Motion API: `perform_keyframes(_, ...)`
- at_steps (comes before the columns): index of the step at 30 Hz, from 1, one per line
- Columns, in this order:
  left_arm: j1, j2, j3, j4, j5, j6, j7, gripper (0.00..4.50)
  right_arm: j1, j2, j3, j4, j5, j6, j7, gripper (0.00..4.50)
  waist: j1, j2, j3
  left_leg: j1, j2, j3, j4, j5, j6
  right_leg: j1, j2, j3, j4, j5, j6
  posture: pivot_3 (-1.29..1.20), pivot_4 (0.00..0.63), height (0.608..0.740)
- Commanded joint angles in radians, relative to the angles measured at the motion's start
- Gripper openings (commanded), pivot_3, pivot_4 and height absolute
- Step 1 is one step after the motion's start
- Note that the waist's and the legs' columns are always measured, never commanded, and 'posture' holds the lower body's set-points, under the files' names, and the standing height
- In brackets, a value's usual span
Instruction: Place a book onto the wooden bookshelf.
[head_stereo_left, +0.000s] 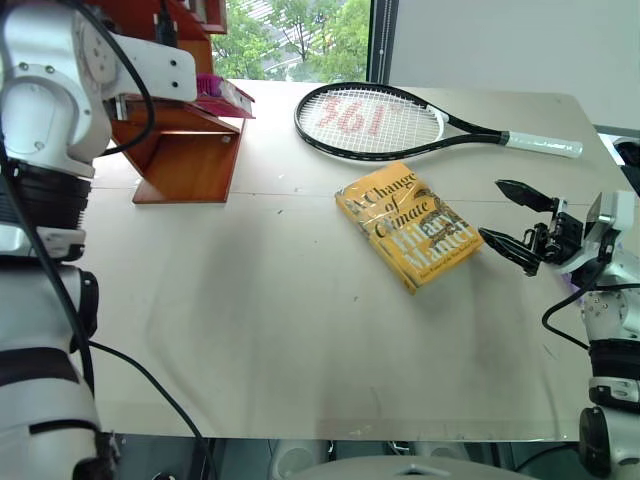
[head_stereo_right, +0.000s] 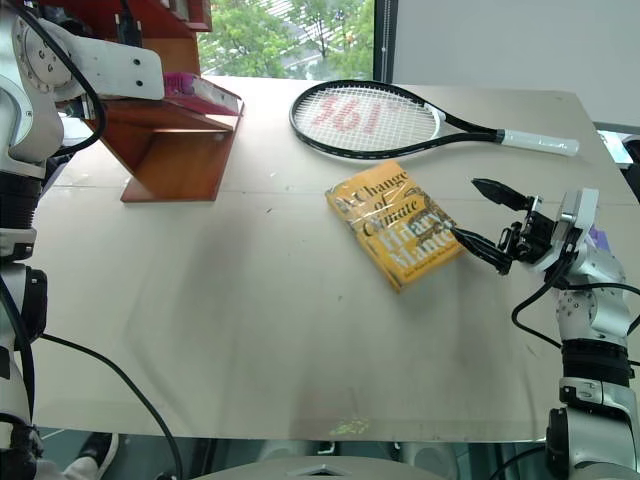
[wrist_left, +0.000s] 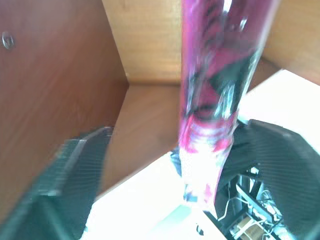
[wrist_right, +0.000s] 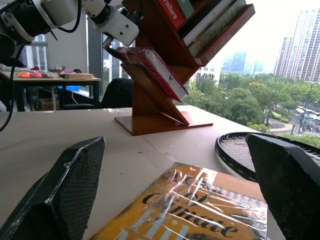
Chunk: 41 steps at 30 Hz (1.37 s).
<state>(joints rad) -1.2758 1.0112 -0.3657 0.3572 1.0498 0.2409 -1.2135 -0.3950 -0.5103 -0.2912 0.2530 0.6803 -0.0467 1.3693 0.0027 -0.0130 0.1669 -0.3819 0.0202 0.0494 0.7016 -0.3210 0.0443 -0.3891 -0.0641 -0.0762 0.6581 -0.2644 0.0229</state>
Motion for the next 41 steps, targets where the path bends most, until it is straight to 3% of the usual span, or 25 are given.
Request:
perform_keyframes(1, -0.033, 0.034, 0.036, -0.044, 0.011, 0.007, -0.001, 4.47, 0.002, -0.008, -0.021, -0.022, 0.01, -0.012, 0.003, 4.5, 0.002, 0.0, 0.0, 0.0, 0.0, 0.0, 0.0, 0.0, 0.0, 0.0, 0.0, 0.0, 0.0, 0.0, 0.0, 0.0, 0.15, 0.74)
perform_keyframes(5, -0.021, 0.051, 0.08, -0.158, -0.04, 0.011, -0.046, 4.47, 0.001, -0.009, -0.022, -0.018, 0.011, -0.015, 0.006, 4.5, 0.005, 0.0, 0.0, 0.0, 0.0, 0.0, 0.0, 0.0, 0.0, 0.0, 0.0, 0.0, 0.0, 0.0, 0.0, 0.0, 0.15, 0.74)
perform_keyframes(11, 0.002, -0.002, 0.158, -0.291, -0.239, -0.027, -0.076, 4.47, -0.005, -0.021, -0.022, 0.007, 0.002, -0.016, 0.019, 4.5, 0.012, 0.0, 0.0, 0.0, 0.0, -0.001, 0.001, 0.0, 0.0, 0.001, -0.002, -0.001, -0.001, 0.0, 0.0, 0.0, 0.15, 0.74)
perform_keyframes(16, 0.076, -0.017, 0.228, -0.436, -0.396, 0.055, -0.169, 4.47, -0.005, -0.029, -0.018, 0.02, 0.001, -0.011, 0.034, 4.5, 0.008, 0.0, 0.0, 0.001, 0.0, -0.001, 0.002, 0.0, 0.0, 0.001, -0.001, -0.001, 0.0, 0.0, 0.0, 0.0, 0.15, 0.74)
perform_keyframes(18, 0.146, -0.13, 0.324, -0.558, -0.541, 0.198, -0.161, 4.47, -0.001, -0.03, -0.016, 0.014, 0.0, -0.012, 0.035, 4.5, 0.009, 0.0, 0.0, 0.001, 0.0, -0.001, 0.002, 0.0, 0.0, 0.001, -0.001, 0.0, 0.001, 0.0, 0.0, 0.0, 0.15, 0.74)
perform_keyframes(22, 0.351, -0.409, 0.531, -0.754, -0.687, 0.581, -0.032, 4.47, 0.039, -0.035, -0.027, -0.008, -0.003, -0.013, 0.022, 4.5, 0.012, 0.003, -0.003, 0.001, 0.0, -0.003, 0.003, 0.0, 0.0, 0.004, -0.002, -0.001, -0.001, 0.0, 0.0, 0.0, 0.15, 0.74)
perform_keyframes(24, 0.498, -0.654, 0.631, -0.861, -0.745, 0.747, 0.096, 4.47, 0.092, -0.035, -0.04, -0.019, -0.016, -0.005, -0.025, 4.5, 0.011, 0.002, -0.002, 0.002, 0.0, -0.005, 0.005, 0.0, 0.0, 0.008, -0.002, -0.004, -0.001, -0.001, 0.001, 0.0, 0.15, 0.74)
perform_keyframes(26, 0.703, -0.807, 0.672, -0.959, -0.779, 0.812, 0.182, 4.47, 0.171, -0.03, -0.044, -0.032, -0.055, -0.02, -0.085, 4.5, 0.012, 0.004, -0.006, 0.003, 0.0, -0.006, 0.005, 0.0, 0.0, 0.01, -0.003, -0.004, -0.002, -0.001, 0.001, 0.0, 0.15, 0.74)
perform_keyframes(28, 0.875, -0.874, 0.679, -1.031, -0.834, 0.805, 0.21, 4.47, 0.249, -0.034, -0.036, -0.05, -0.095, -0.045, -0.108, 4.5, 0.01, 0.002, -0.006, 0.003, 0.0, -0.005, 0.004, 0.0, 0.0, 0.011, -0.004, -0.003, -0.003, -0.001, 0.002, 0.0, 0.15, 0.74)
perform_keyframes(32, 1.182, -0.87, 0.657, -1.101, -0.93, 0.65, 0.235, 4.47, 0.362, -0.036, -0.038, -0.103, -0.136, -0.03, -0.196, 4.5, 0.009, 0.002, -0.006, 0.003, 0.0, -0.005, 0.002, 0.0, 0.0, 0.008, -0.004, -0.003, -0.006, -0.001, 0.001, 0.0, 0.15, 0.74)
perform_keyframes(36, 1.411, -0.817, 0.652, -1.089, -1.015, 0.481, 0.238, 4.47, 0.436, -0.041, -0.035, -0.142, -0.17, -0.06, -0.232, 4.5, 0.009, 0.002, -0.007, 0.016, 0.0, -0.004, -0.001, -0.002, 0.001, 0.016, -0.007, 0.0, -0.003, 0.0, -0.001, 0.0, 0.15, 0.74)
perform_keyframes(41, 1.527, -0.742, 0.647, -0.985, -1.086, 0.307, 0.26, 4.47, 0.523, -0.032, -0.036, -0.17, -0.219, -0.115, -0.285, 4.5, 0.016, 0.003, -0.009, 0.021, 0.0, -0.004, -0.002, -0.003, 0.002, 0.019, -0.009, 0.0, -0.004, -0.002, -0.005, 0.0, 0.15, 0.74)
